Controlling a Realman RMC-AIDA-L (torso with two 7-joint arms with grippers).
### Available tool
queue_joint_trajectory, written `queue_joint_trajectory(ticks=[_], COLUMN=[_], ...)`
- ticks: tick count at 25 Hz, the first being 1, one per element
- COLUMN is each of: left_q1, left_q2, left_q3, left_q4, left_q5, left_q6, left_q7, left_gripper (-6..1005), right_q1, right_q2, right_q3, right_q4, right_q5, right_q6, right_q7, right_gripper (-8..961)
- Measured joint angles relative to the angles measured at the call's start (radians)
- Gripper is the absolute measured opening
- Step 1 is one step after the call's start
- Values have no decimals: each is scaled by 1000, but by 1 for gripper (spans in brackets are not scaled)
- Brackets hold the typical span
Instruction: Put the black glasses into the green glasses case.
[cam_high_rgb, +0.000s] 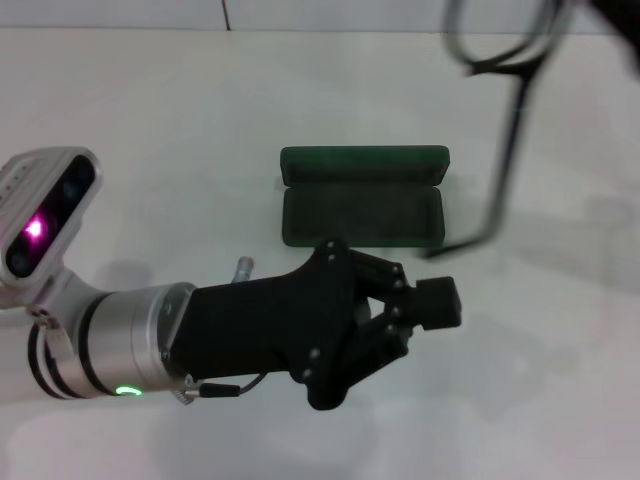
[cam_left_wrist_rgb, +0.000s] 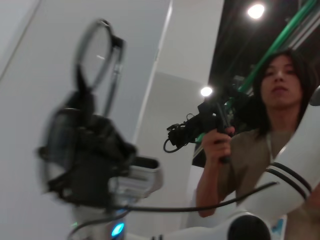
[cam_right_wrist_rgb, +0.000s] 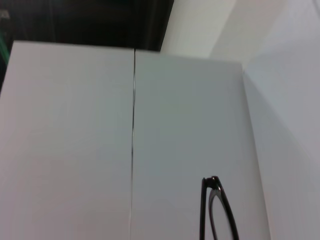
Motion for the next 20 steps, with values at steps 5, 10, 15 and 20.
queue_joint_trajectory(ticks=[5, 10, 15, 20], left_q1=[22, 70, 81, 74], left_q2=[0, 0, 0, 0], left_q3=[206, 282, 286, 287], left_q4=[56, 119, 111, 80], left_q5=[-223, -350, -399, -441], left_q6=[2, 0, -13, -90], left_q7=[35, 52, 44, 2], left_gripper=[37, 37, 37, 37], right_q1=[81, 84, 80, 73], right_q2=[2, 2, 2, 2], right_q3=[-146, -294, -331, -372], right_q4=[143, 181, 182, 183], right_q5=[29, 114, 113, 108], right_q6=[128, 204, 228, 235], right_q7=[-148, -225, -226, -209], right_gripper=[53, 53, 52, 52])
